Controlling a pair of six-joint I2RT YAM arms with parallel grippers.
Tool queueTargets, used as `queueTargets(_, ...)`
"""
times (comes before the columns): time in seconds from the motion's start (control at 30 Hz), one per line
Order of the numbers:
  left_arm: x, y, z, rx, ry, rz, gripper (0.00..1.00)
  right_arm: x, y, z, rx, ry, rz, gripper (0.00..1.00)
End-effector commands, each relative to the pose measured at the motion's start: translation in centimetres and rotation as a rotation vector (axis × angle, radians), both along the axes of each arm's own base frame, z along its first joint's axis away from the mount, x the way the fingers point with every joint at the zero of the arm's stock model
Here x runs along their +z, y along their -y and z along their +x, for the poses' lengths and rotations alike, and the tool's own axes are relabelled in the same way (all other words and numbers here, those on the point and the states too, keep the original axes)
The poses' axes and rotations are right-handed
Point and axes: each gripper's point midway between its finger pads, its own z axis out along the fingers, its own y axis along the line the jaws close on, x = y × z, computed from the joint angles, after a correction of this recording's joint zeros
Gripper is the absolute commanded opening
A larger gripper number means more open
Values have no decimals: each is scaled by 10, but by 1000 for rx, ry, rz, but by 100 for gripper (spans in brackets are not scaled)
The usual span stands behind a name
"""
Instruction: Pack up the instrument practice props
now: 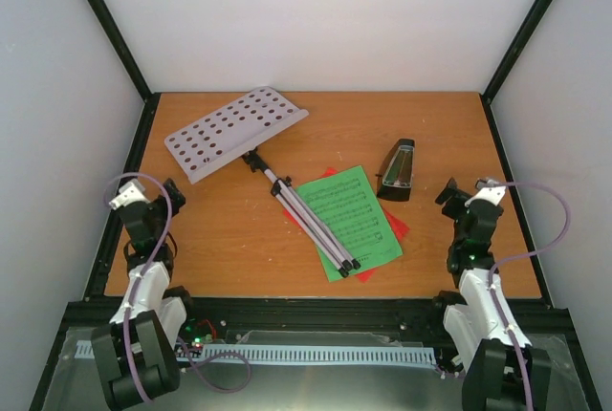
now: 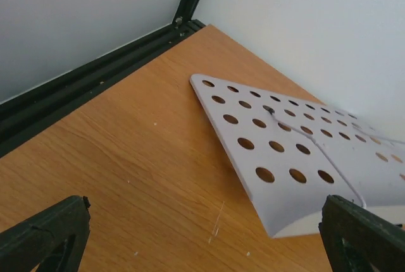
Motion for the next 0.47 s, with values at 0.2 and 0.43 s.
queueTargets(0.2,61,13,19,-134,252,301,100,4,-8,9,64,185,-134,100)
queueTargets(0.43,62,18,27,-165,301,296,99,-3,-23,22,125,176,-149,100)
